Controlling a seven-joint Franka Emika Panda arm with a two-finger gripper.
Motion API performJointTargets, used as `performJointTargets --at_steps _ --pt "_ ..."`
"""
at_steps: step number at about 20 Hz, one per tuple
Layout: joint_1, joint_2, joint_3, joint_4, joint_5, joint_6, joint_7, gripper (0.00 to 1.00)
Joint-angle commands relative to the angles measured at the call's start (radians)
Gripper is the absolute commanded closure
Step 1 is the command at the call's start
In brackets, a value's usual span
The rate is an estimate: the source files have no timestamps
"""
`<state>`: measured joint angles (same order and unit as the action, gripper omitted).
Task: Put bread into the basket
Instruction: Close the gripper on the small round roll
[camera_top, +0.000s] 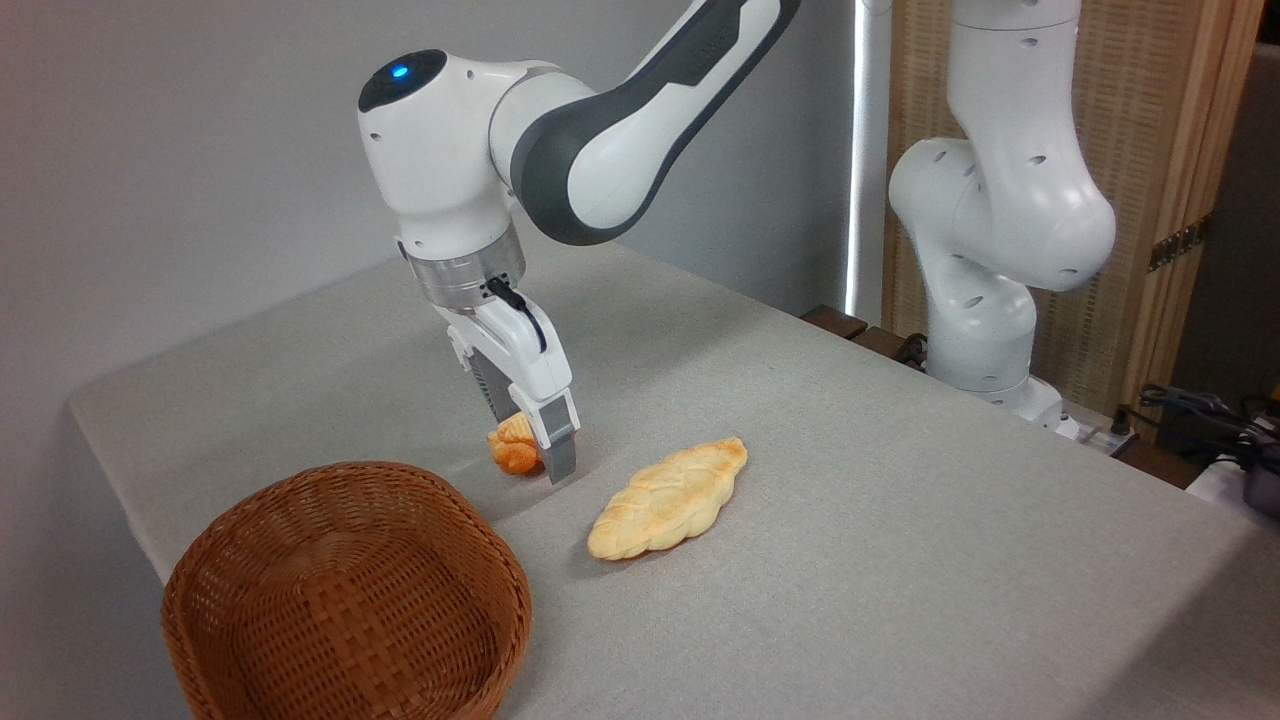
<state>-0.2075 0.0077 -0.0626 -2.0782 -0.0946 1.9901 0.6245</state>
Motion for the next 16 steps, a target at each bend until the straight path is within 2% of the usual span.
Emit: performJointTargets --at_steps 1,9,16 --pt "-0.001 0.012 0.004 0.009 -0.001 0.009 0.006 0.53" --pt "-0.001 0.012 0.004 0.013 -0.001 0.001 0.003 0.52" --pt "0.003 -0.014 0.017 0.079 -0.005 -0.011 -0.002 0.52"
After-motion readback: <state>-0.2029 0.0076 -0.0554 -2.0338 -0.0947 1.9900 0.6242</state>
